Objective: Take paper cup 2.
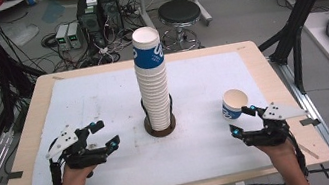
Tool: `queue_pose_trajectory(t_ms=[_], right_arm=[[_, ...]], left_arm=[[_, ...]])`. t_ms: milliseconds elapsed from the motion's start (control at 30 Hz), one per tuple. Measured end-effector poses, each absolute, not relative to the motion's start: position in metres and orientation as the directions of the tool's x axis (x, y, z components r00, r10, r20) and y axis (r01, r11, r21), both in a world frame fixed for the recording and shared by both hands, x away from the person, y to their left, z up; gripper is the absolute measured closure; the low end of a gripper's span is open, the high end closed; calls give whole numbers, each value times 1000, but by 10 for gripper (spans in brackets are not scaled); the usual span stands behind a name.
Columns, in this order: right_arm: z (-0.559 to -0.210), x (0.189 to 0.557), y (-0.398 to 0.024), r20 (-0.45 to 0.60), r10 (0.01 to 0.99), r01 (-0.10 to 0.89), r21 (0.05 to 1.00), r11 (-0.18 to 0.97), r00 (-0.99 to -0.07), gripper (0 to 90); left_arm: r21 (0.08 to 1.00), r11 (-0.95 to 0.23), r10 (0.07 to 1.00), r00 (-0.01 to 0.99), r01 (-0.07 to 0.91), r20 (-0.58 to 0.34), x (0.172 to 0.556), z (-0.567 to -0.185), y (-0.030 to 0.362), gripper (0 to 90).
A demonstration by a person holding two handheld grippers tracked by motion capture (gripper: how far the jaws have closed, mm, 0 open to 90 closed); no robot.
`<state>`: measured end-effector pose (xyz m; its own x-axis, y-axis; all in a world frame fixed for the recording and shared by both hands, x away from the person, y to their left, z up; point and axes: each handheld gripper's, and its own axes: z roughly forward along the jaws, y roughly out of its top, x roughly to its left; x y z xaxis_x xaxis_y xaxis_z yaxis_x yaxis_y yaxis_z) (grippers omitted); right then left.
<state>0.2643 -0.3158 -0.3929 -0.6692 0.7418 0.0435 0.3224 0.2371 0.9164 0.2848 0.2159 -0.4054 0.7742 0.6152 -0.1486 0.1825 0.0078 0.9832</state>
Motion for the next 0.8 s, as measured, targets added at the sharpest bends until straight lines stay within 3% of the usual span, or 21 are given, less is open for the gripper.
queue_pose_trajectory(t_ms=[400,800], right_arm=[[-394,265,-315,47,730,326,913,245,-682,198],[-393,266,-311,46,718,325,910,257,-695,200]], left_arm=[[986,19,565,811,167,-148,296,-372,220,162],[990,23,468,874,139,-134,317,-300,212,162]])
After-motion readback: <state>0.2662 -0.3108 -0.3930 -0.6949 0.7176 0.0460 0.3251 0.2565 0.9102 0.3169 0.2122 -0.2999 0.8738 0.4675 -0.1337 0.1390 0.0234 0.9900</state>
